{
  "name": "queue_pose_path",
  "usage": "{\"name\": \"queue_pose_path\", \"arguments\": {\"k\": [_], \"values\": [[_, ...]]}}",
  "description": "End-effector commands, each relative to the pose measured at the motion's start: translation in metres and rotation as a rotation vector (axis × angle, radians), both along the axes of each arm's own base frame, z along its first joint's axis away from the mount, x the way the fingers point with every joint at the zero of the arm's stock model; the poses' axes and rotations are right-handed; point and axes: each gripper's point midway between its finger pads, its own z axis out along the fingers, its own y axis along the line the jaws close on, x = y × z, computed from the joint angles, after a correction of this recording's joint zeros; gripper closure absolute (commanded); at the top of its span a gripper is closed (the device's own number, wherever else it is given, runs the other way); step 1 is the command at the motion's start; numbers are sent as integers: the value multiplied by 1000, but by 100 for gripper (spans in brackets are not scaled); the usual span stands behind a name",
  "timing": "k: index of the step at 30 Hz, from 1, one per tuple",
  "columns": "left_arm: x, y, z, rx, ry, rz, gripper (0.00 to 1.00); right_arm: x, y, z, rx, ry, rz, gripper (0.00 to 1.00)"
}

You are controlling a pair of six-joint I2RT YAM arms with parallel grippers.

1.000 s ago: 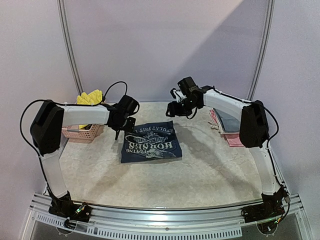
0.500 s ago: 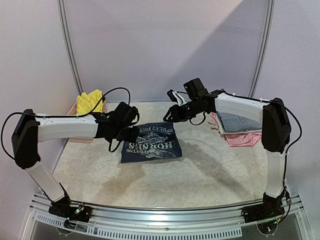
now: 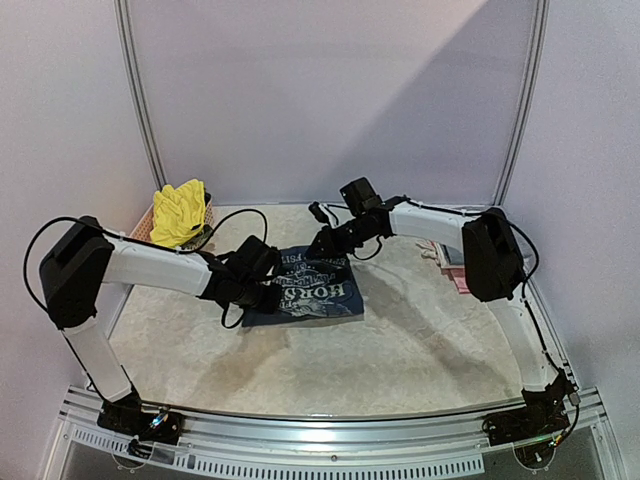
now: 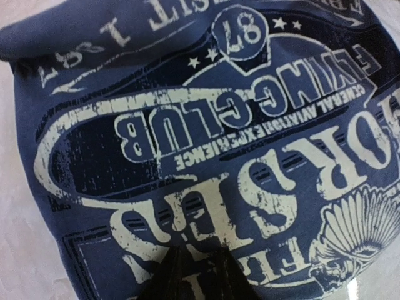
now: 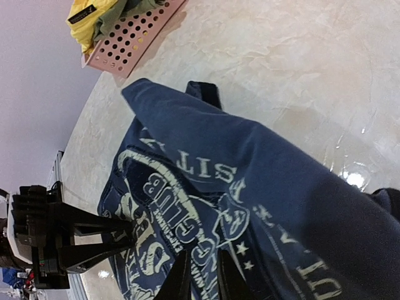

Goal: Fold and stack the mixed laundry pile
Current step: Fold the 2/3-rectangle-folded tank top at the center of the board.

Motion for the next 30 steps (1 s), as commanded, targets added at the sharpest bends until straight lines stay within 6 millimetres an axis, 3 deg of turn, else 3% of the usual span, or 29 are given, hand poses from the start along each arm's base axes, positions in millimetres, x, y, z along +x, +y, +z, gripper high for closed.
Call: {"name": "queue_pose_path", "arguments": {"k": [1, 8, 14, 18, 24, 29, 30], "values": [[-15, 11, -24, 9, 33, 26, 79, 31, -18, -34, 7, 87, -51, 85], [-46, 34, -53, 8, 89, 59, 80, 48, -17, -72, 23, 153, -97, 84], [-53, 28, -40, -3, 81, 37, 79, 51, -14, -73, 41, 167, -111, 81], [-51, 16, -7, -24, 33, 1, 74, 46, -13, -51, 47, 148, -83, 76], [-27, 6, 50, -28, -76, -5, 61, 29, -10, 10, 49, 53, -37, 60], [-4, -5, 74, -49, -110, -18, 60, 7, -14, 53, 50, -5, -19, 53], [1, -6, 76, -52, -112, -18, 61, 0, -16, 51, 43, -3, -14, 52]]}}
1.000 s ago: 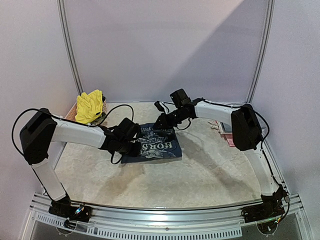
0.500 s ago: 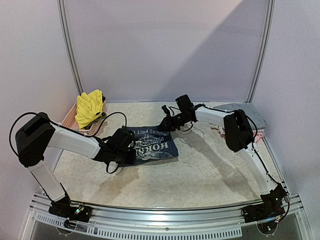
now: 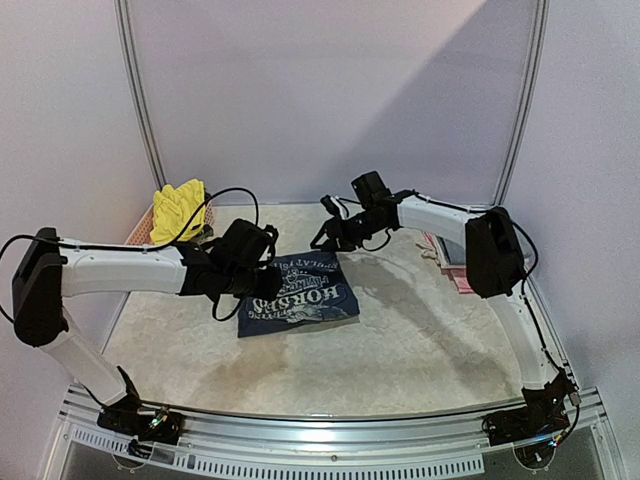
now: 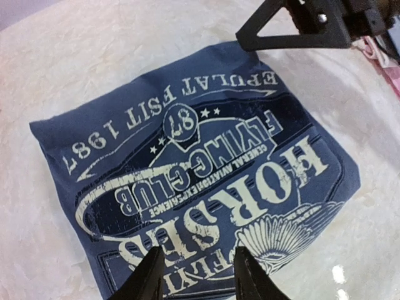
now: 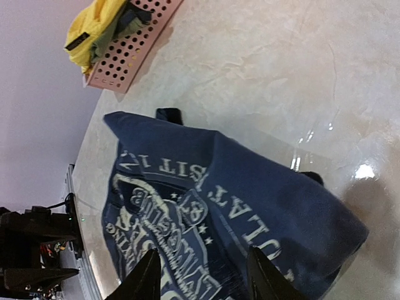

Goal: Fold and stack the mixed laundry pile
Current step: Fold the 2/3-rectangle-folded tank top at the center of the board, then adjust the square-folded tank top at the center of the board.

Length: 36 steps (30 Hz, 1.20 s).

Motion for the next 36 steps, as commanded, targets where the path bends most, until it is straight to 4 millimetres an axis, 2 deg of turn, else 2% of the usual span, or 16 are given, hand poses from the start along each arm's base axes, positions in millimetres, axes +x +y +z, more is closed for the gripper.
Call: {"name": "queue_pose_path", "arguments": {"k": [1, 6, 11, 13, 20, 24, 32, 36], "values": [[18, 3, 8, 40, 2, -9, 62, -30, -2, 58, 14, -96, 34, 52], [47, -1, 2, 43, 19, -14, 65, -73, -15, 71, 7, -116, 62, 52], [74, 5, -4, 75, 18, 13, 67, -107, -30, 56, -11, -106, 70, 56], [83, 8, -10, 87, 25, 21, 67, -117, -34, 44, -22, -84, 71, 58], [106, 25, -42, 182, 54, 29, 69, -132, -29, 13, -38, -39, 102, 61], [116, 35, -58, 205, 70, 45, 70, -133, -31, -9, -62, -20, 98, 61], [130, 54, -71, 233, 70, 60, 72, -140, -41, -70, -132, 45, 87, 62], [136, 67, -74, 238, 71, 85, 72, -148, -49, -92, -158, 81, 73, 62]]}}
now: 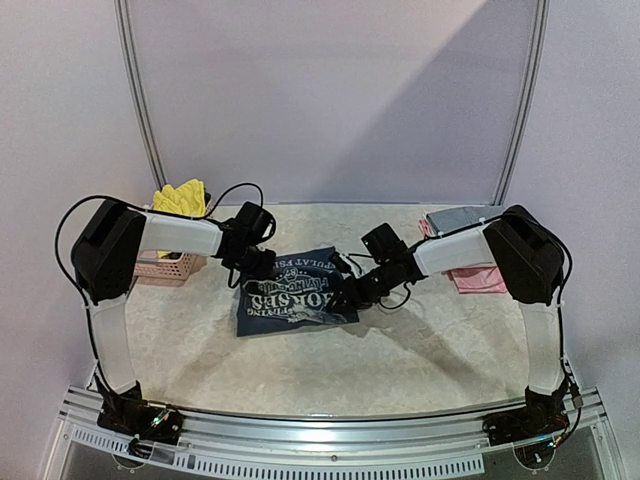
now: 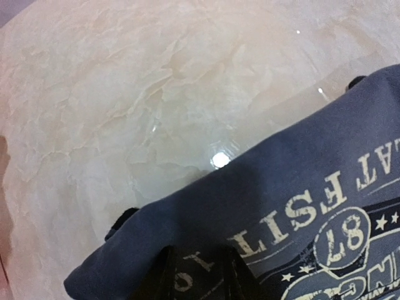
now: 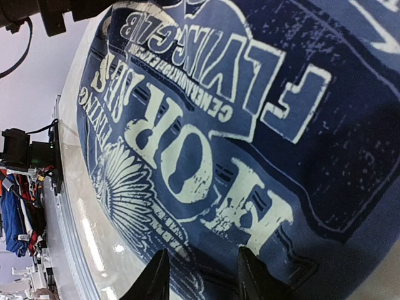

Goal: Fold and stack the mixed laundry pile
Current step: Adjust the square-folded tank top at the center of the board.

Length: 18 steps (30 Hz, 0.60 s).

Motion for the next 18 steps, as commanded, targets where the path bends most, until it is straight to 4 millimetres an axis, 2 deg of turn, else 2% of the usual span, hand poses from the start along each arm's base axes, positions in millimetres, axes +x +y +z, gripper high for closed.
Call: {"name": "queue_pose_path", "arguments": {"k": [1, 4, 9, 14, 18], "values": [[17, 21, -6, 14, -11, 32, 72, -10, -12, -36, -71, 38, -32, 62], [23, 31, -11, -1, -3, 55, 73, -17, -21, -46, -94, 51, -49, 62], [28, 39, -27, -10, 20, 76, 73, -27, -30, -44, -91, 65, -86, 63], [26, 38, -41, -22, 44, 77, 74, -33, -29, -27, -78, 43, -109, 63], [30, 35, -40, -32, 40, 70, 73, -25, -22, -7, -48, 15, -141, 62]]}}
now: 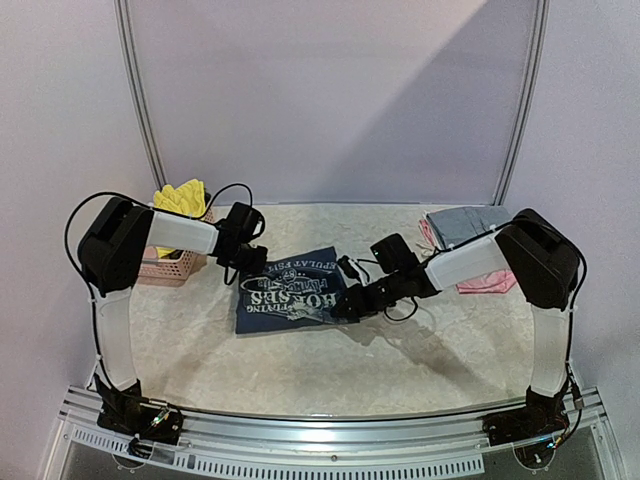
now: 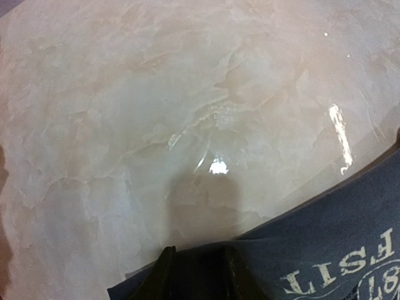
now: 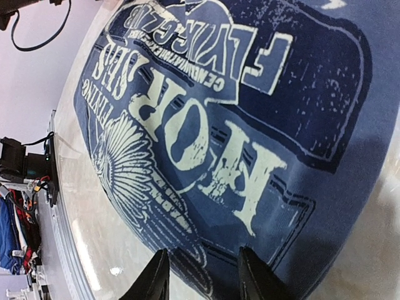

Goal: Fold and stack the mixed laundry pile
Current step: Adjust the square-folded tank top at the center of the board.

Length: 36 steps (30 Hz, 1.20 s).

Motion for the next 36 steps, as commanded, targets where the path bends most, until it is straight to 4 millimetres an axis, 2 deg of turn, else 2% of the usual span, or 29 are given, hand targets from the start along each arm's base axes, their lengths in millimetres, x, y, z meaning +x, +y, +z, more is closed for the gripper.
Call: {"name": "queue_pose_path", "arguments": {"k": [1, 4, 9, 12, 14, 19, 21, 23, 27, 28, 30, 36], "values": [[0, 7, -15, 11, 48, 8, 73, -6, -10, -2, -68, 53, -61, 62], [3, 0, 16, -3, -3, 3, 69, 5, 0, 25, -36, 17, -67, 60], [-7, -13, 66, 7, -76, -22, 52, 25, 20, 65, 5, -44, -44, 57], [-26, -15, 79, 43, -81, -24, 44, 39, 34, 83, 84, -38, 6, 56], [-41, -16, 82, 52, -71, -27, 43, 56, 37, 78, 117, -5, 11, 56], [-85, -26, 75, 12, -23, -42, 50, 99, 38, 67, 110, 36, 3, 59], [-102, -24, 65, -5, 2, -26, 51, 112, 38, 51, 109, 58, 4, 60], [-119, -24, 49, -37, 40, -10, 54, 127, 37, 45, 110, 63, -8, 61], [-150, -27, 26, -51, 86, -11, 55, 141, 39, 26, 102, 91, -16, 62], [-158, -26, 19, -45, 96, -11, 56, 143, 38, 16, 84, 104, -19, 62], [-169, -30, 14, -41, 106, -21, 56, 151, 36, 6, 72, 106, -28, 62], [-200, -5, -13, 43, 155, 42, 56, 174, 13, -25, 29, 142, -118, 63]]}}
